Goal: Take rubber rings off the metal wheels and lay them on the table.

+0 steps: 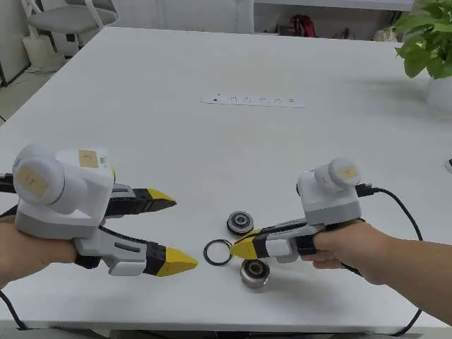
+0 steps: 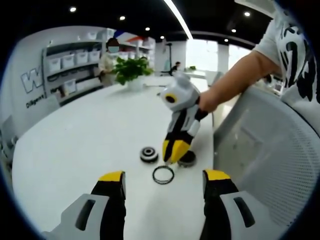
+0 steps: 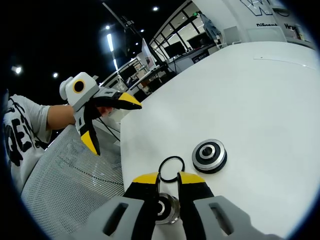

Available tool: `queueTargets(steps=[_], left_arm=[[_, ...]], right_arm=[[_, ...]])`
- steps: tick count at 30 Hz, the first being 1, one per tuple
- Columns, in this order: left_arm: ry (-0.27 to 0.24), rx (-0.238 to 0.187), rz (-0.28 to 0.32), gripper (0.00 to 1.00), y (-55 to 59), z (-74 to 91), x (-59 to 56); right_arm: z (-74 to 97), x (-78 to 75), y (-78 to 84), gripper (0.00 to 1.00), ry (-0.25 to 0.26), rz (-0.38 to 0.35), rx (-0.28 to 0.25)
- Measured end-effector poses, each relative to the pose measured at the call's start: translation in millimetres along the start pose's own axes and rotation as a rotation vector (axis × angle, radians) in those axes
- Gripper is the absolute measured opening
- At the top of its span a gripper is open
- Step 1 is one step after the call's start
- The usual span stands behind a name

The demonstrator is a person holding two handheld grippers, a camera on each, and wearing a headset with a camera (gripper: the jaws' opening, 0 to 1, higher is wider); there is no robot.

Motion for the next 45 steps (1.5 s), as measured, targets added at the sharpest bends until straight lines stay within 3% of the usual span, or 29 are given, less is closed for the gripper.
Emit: queueTargets(steps=[11, 22, 38, 45], left_arm=[[-0.011, -0.002, 0.002, 0.62, -4.2, 2.5, 5.9], [-0.014, -0.019, 0.008, 0.6, -15.2, -3.5, 16.9], [-0.012, -0.021, 0.014, 0.56, -22.0, -17.7, 30.4], [-0.006, -0.015, 0.014, 0.55, -22.3, -27.7, 33.3]], right_arm=[[17.0, 4.7, -17.5, 0.16, -0.003, -0.003, -0.076], [35.3, 7.3, -29.8, 0.19, 0.016, 0.043, -0.136], [48.4, -9.1, -32.5, 0.27, 0.085, 0.141, -0.153], [48.0, -16.8, -27.8, 0.3, 0.113, 0.199, -0.129]])
Point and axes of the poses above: the centre of the closed fingertips' face, and the gripper's own axes: z roughly backward along the fingers, x roughly to its left, y roughly out of its underside, the point moved 2 cm from there along z, roughly backward along the fingers, and after that the axes turned 1 degree about y, right-handed, at the moved point
